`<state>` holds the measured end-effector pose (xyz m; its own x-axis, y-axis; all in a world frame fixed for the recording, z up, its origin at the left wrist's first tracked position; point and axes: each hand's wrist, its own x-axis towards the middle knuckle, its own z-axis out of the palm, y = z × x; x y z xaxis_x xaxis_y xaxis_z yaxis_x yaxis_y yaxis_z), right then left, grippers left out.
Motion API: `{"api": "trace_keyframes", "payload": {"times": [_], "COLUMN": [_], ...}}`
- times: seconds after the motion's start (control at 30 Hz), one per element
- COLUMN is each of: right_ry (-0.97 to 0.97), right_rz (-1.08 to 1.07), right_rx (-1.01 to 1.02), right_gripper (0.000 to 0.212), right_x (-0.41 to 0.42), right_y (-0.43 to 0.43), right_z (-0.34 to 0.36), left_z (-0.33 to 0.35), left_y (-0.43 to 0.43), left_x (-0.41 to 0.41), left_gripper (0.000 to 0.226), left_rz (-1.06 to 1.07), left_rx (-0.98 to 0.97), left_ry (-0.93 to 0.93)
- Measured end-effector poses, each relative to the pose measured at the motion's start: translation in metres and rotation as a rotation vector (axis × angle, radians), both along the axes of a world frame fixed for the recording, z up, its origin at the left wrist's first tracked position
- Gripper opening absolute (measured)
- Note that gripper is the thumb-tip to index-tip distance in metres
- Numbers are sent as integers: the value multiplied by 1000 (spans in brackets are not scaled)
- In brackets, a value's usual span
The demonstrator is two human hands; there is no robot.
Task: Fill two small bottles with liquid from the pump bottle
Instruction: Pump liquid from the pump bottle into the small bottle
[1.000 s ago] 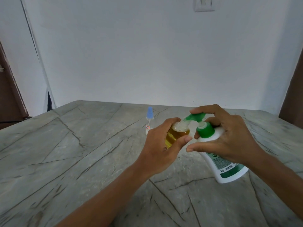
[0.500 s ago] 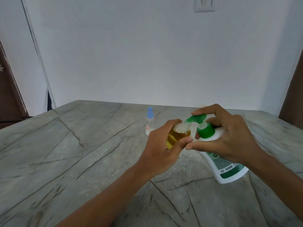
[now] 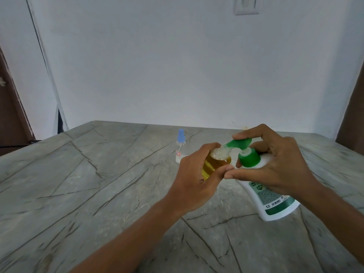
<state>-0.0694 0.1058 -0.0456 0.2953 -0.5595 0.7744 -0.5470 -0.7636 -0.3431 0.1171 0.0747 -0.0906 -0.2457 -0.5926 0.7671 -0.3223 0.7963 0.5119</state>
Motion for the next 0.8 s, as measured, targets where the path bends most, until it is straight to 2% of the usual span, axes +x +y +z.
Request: {"api": "trace_keyframes", "payload": {"times": [0.17,0.47,0.63,0.8], "right_ry": [-13,54,34,-14], "right_rz": [6,9,-6,5], "right_rx": [18,37,6,3], "right_gripper": [62,75,73,64], "right_x": [0,0,1,1], "right_y": [0,-3,-1,2], "right_z": [1,-2,0,1], "left_z": [0,2,2,-1], "left_y": [3,4,3,3], "left_x": [-2,-1,-1,-2], "left_gripper": [39,39,50,47], "left_rz": [-10,46,37,12], "left_rx": [0,38,30,17], "left_ry": [-12,-7,-1,-20]}}
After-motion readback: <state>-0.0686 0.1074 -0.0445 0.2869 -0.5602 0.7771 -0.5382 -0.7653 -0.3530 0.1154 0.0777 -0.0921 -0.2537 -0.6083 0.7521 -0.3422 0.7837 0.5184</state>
